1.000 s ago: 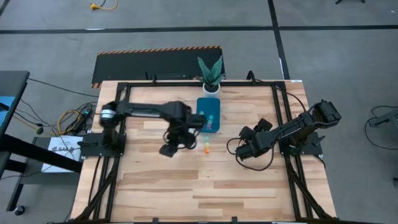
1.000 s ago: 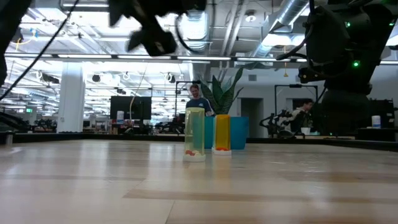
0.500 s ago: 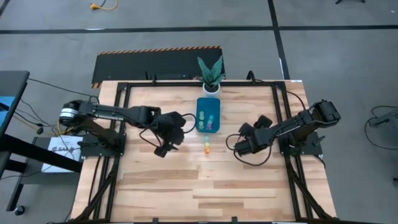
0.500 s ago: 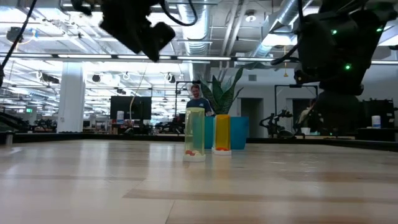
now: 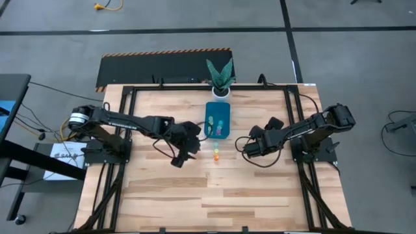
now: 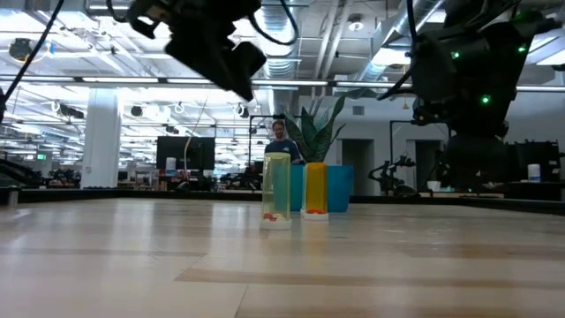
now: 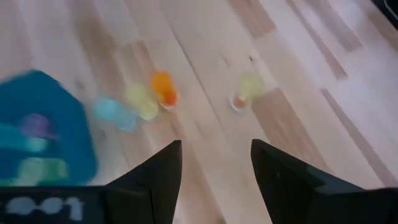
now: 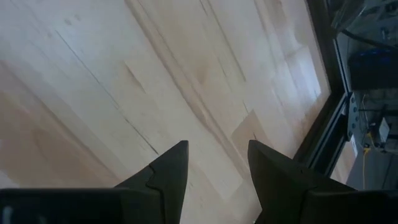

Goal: Pick and place pill bottles into a basket
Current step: Put the yellow pill bottle into the blue bin

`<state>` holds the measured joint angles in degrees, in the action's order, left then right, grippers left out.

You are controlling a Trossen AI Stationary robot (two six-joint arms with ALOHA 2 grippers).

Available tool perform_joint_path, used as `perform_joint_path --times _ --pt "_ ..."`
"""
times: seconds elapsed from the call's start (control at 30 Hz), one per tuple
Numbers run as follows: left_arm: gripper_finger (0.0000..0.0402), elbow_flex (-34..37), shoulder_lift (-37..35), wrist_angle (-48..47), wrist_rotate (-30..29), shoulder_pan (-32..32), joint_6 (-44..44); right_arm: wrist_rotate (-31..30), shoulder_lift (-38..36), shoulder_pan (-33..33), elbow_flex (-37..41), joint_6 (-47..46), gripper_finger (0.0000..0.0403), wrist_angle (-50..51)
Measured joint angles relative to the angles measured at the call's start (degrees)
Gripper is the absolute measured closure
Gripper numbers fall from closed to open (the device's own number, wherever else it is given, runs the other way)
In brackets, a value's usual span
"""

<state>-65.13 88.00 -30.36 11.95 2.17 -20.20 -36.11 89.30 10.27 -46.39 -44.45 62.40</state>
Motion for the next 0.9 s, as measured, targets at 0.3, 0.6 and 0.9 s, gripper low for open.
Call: perform_joint_path --times 0.3,0.6,0.9 --pt "0.0220 -12.45 11.01 -10.69 -0.35 2.47 -6.21 0.05 0.00 0.21 0.02 1.41 0.0244 -0.18" --pt "0.0220 -22.90 20.41 -16.21 -0.37 3.62 -10.55 0.21 0.00 0.24 0.04 2.69 0.0244 0.28" --pt "0.0220 -26.81 24.73 -18.26 2.08 4.39 -10.52 0.25 0.00 0.24 0.07 4.27 0.0244 0.34"
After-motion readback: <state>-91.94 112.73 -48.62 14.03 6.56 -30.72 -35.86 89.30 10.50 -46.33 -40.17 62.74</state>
